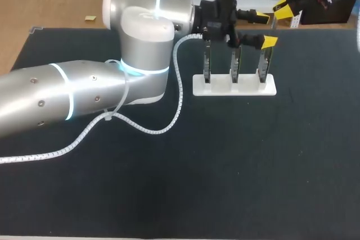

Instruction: Pick up the optical module with the left hand, and insert it into the network port with the right hand.

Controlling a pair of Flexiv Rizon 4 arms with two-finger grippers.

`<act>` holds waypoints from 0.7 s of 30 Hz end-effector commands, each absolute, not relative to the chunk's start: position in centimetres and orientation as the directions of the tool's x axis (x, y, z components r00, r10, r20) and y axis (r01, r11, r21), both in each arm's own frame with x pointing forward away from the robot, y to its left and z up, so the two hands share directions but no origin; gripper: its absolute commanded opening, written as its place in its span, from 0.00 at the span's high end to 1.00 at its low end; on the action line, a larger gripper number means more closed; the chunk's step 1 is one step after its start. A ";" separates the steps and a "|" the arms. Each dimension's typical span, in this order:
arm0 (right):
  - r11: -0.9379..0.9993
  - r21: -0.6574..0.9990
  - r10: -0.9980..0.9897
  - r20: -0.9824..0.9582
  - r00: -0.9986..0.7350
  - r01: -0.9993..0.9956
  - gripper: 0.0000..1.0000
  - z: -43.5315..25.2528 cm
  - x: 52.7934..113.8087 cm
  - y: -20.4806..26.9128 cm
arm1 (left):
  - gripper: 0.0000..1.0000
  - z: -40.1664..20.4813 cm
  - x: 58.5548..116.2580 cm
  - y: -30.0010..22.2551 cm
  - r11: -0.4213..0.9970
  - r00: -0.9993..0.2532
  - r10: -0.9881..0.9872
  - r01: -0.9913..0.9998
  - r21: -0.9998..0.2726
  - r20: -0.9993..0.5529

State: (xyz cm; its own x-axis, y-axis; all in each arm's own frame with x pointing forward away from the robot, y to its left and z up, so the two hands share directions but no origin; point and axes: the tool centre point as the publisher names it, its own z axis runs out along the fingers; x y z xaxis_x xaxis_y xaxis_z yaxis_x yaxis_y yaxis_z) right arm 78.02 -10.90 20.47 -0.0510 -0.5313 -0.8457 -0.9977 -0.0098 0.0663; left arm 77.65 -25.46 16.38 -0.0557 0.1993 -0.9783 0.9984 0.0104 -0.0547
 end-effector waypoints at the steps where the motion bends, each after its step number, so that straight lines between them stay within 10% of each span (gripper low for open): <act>1: -0.006 0.062 -0.532 -0.845 -0.050 -0.998 1.00 20.5 77.8 -10.9 | 0.00 16.5 76.9 -24.6 0.017 -0.061 0.233 0.998 -0.059 -0.971; 21: -0.003 0.063 -0.530 -0.847 -0.052 -0.998 1.00 20.3 77.9 -11.1 | 0.00 15.2 76.8 -23.8 0.030 -0.076 0.452 0.997 -0.070 -0.889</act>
State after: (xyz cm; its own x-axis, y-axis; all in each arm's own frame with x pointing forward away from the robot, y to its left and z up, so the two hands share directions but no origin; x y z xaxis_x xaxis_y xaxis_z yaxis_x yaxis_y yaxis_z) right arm 78.09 -11.07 20.26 -0.0520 -0.5309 -0.8458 -0.9978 -0.0072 0.0659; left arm 76.42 -23.70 15.25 -0.0743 0.4353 -0.8972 0.9972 0.0372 -0.0646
